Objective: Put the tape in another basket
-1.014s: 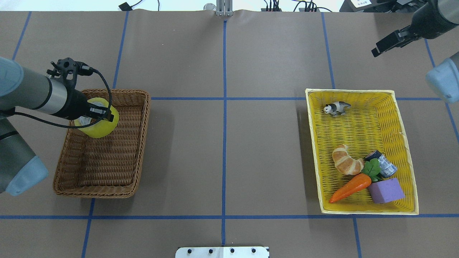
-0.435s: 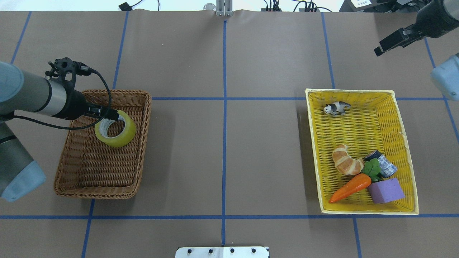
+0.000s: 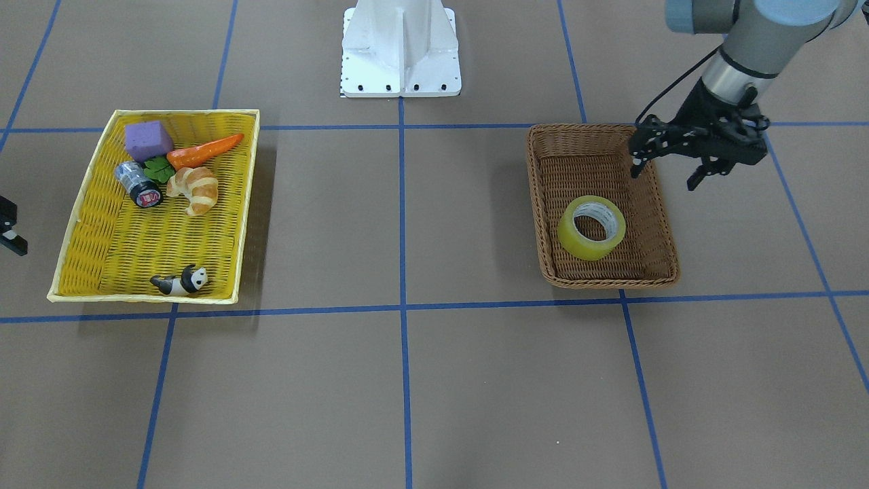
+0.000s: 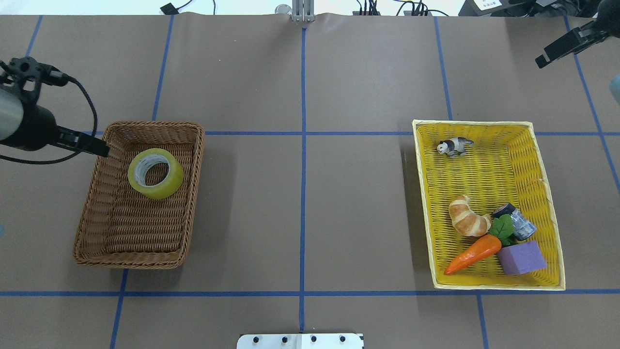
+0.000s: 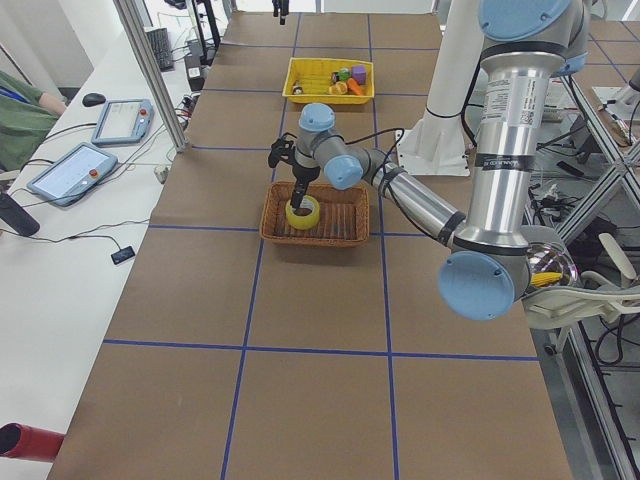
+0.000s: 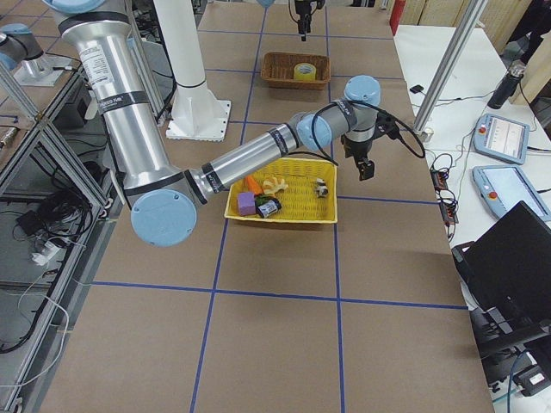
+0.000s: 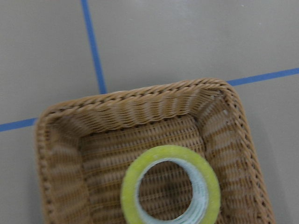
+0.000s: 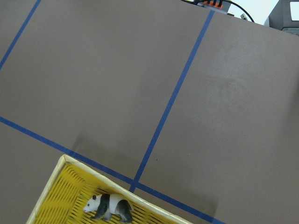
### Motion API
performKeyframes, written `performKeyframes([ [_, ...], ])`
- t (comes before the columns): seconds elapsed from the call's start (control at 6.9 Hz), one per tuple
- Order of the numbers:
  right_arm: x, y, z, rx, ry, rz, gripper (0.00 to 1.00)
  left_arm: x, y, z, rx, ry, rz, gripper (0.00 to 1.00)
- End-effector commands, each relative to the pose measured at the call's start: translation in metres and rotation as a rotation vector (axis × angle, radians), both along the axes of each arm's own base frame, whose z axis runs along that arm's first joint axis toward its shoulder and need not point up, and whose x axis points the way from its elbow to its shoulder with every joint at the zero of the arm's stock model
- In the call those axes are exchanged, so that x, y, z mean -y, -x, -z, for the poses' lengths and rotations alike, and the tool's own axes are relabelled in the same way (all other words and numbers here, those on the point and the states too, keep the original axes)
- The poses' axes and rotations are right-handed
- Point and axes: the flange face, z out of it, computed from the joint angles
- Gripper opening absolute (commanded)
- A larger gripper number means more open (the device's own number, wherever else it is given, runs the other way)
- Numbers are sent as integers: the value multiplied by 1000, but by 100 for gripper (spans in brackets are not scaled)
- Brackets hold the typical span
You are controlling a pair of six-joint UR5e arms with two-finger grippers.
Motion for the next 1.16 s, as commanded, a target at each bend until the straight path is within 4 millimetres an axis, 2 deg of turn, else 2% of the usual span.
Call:
performKeyframes([
  [0.0, -1, -41, -28, -91, 77, 83, 100, 14, 92, -38, 133, 23, -58, 99],
  [0.14, -6, -58, -40, -101, 154, 65, 100, 7, 121, -86, 138, 111, -38, 99],
  [0.29, -10, -72, -49, -113, 256, 48, 100, 12, 171, -115, 129, 116, -27, 99],
  [0.43, -23, -82, -76, -119, 330, 47, 100, 21, 227, -170, 63, 120, -67, 99],
  [0.58, -53, -97, -126, -119, 389, 44, 100, 29, 270, -224, 42, 129, -76, 99],
  [0.72, -57, -102, -136, -140, 378, 33, 100, 33, 288, -241, 46, 134, -69, 99],
  [0.87, -56, -101, -144, -185, 382, 38, 100, 24, 311, -253, 41, 151, -24, 99],
  [1.01, -46, -105, -152, -179, 387, 28, 100, 17, 324, -258, 35, 158, 3, 99],
])
